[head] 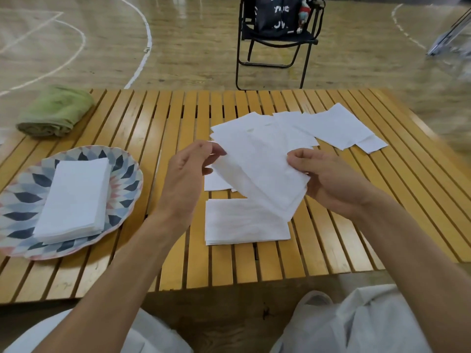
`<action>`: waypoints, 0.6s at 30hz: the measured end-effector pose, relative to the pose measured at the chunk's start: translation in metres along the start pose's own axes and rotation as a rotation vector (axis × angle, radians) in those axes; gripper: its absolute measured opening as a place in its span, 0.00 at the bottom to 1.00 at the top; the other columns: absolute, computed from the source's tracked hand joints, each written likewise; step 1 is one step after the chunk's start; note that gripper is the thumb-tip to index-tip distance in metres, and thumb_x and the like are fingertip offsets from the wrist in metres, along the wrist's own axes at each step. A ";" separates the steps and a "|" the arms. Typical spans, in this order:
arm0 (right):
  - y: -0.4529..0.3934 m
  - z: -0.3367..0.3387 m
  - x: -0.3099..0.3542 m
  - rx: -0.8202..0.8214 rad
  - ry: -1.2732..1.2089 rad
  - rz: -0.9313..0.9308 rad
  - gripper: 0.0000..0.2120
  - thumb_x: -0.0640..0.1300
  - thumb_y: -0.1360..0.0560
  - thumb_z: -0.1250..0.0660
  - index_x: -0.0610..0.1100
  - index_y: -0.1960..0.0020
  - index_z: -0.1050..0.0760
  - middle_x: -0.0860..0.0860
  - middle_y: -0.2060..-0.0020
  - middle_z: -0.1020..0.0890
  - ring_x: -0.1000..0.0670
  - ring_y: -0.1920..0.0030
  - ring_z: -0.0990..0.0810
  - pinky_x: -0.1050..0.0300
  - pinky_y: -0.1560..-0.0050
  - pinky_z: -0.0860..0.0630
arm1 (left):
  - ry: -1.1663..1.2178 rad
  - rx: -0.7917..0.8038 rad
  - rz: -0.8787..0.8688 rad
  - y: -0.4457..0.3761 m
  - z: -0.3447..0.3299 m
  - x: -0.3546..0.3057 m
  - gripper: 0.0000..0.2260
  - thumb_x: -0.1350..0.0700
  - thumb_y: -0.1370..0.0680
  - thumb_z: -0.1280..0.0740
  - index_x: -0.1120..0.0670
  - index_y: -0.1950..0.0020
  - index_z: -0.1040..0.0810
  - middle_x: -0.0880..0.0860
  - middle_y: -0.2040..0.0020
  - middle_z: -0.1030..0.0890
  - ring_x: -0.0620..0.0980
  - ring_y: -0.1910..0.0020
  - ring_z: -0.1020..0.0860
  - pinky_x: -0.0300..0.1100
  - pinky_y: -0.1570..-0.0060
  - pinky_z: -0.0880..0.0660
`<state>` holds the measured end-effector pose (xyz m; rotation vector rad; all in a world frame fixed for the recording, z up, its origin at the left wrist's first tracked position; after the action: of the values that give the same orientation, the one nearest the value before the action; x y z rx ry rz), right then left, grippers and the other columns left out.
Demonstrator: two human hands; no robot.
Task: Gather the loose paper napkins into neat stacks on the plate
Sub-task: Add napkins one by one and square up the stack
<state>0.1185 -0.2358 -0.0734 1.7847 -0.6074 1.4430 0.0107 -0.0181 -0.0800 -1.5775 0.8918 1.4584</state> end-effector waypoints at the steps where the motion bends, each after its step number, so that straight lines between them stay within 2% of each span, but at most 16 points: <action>1: -0.001 0.000 -0.003 0.023 -0.068 -0.047 0.11 0.45 0.19 0.35 0.38 0.44 0.20 0.48 0.49 0.15 0.50 0.50 0.17 0.60 0.57 0.19 | -0.015 0.033 0.004 0.000 0.000 -0.001 0.17 0.59 0.20 0.44 0.48 0.53 0.16 0.46 0.46 0.16 0.45 0.41 0.22 0.51 0.37 0.29; 3: 0.000 -0.001 -0.008 0.102 -0.191 -0.138 0.17 0.46 0.20 0.34 0.39 0.35 0.21 0.46 0.39 0.17 0.47 0.41 0.17 0.55 0.50 0.18 | -0.082 0.101 0.006 0.002 -0.001 -0.003 0.19 0.63 0.22 0.43 0.45 0.50 0.16 0.42 0.45 0.17 0.41 0.39 0.24 0.47 0.35 0.31; 4: 0.001 -0.002 -0.010 0.146 -0.235 -0.181 0.18 0.46 0.21 0.33 0.40 0.34 0.21 0.45 0.37 0.18 0.46 0.39 0.18 0.54 0.49 0.18 | -0.090 0.133 0.006 0.002 -0.002 -0.002 0.18 0.62 0.21 0.42 0.45 0.47 0.16 0.42 0.44 0.17 0.40 0.39 0.24 0.47 0.36 0.31; 6: 0.002 -0.006 -0.014 0.217 -0.273 -0.256 0.19 0.46 0.23 0.31 0.42 0.34 0.20 0.45 0.36 0.18 0.47 0.41 0.17 0.54 0.51 0.18 | -0.031 0.183 0.036 0.005 -0.004 0.000 0.10 0.56 0.19 0.36 0.46 0.43 0.17 0.43 0.43 0.17 0.42 0.41 0.22 0.47 0.39 0.27; 8: 0.001 -0.011 -0.020 0.251 -0.262 -0.298 0.18 0.45 0.22 0.31 0.41 0.34 0.20 0.45 0.37 0.18 0.48 0.43 0.16 0.55 0.53 0.18 | -0.012 0.220 0.059 0.007 -0.006 0.003 0.10 0.50 0.22 0.31 0.45 0.41 0.18 0.43 0.43 0.17 0.43 0.43 0.20 0.42 0.48 0.21; 10: -0.001 -0.014 -0.025 0.241 -0.244 -0.320 0.18 0.45 0.21 0.32 0.41 0.34 0.20 0.45 0.39 0.17 0.48 0.45 0.16 0.54 0.53 0.17 | -0.058 0.236 0.053 0.009 -0.008 0.006 0.11 0.52 0.23 0.29 0.46 0.41 0.19 0.43 0.45 0.16 0.41 0.46 0.19 0.36 0.53 0.21; 12: -0.003 -0.013 -0.030 0.182 -0.246 -0.332 0.18 0.47 0.19 0.34 0.42 0.32 0.22 0.44 0.38 0.18 0.46 0.43 0.16 0.48 0.48 0.17 | -0.084 0.174 0.063 0.009 -0.007 0.009 0.11 0.56 0.22 0.29 0.45 0.41 0.20 0.43 0.46 0.16 0.42 0.47 0.18 0.41 0.51 0.20; 15: -0.006 -0.010 -0.033 0.108 -0.267 -0.327 0.20 0.52 0.18 0.37 0.43 0.31 0.25 0.41 0.36 0.19 0.40 0.37 0.19 0.39 0.37 0.22 | -0.133 0.022 0.155 0.004 0.004 0.018 0.14 0.59 0.22 0.32 0.44 0.39 0.22 0.43 0.45 0.18 0.45 0.47 0.19 0.47 0.48 0.19; 17: -0.007 -0.010 -0.032 0.077 -0.267 -0.286 0.21 0.52 0.19 0.36 0.42 0.31 0.25 0.40 0.37 0.19 0.40 0.39 0.18 0.40 0.38 0.21 | -0.238 -0.003 0.205 0.003 0.010 0.022 0.19 0.57 0.22 0.32 0.46 0.31 0.26 0.45 0.39 0.22 0.46 0.44 0.21 0.46 0.48 0.20; 18: -0.006 -0.010 -0.031 0.063 -0.269 -0.249 0.21 0.50 0.20 0.35 0.41 0.31 0.25 0.40 0.38 0.18 0.41 0.42 0.17 0.42 0.42 0.19 | -0.266 0.003 0.206 0.003 0.011 0.024 0.21 0.56 0.22 0.32 0.46 0.29 0.28 0.45 0.37 0.24 0.46 0.43 0.22 0.44 0.49 0.20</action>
<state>0.1095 -0.2268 -0.1037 2.0426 -0.4574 1.0745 0.0055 -0.0088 -0.1039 -1.2790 0.9180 1.7623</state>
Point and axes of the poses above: each hand's wrist, its own y-axis away from the middle knuckle, its own z-axis out of the back of the hand, x = y × z, the point moved 3 cm from there along -y, towards the middle knuckle
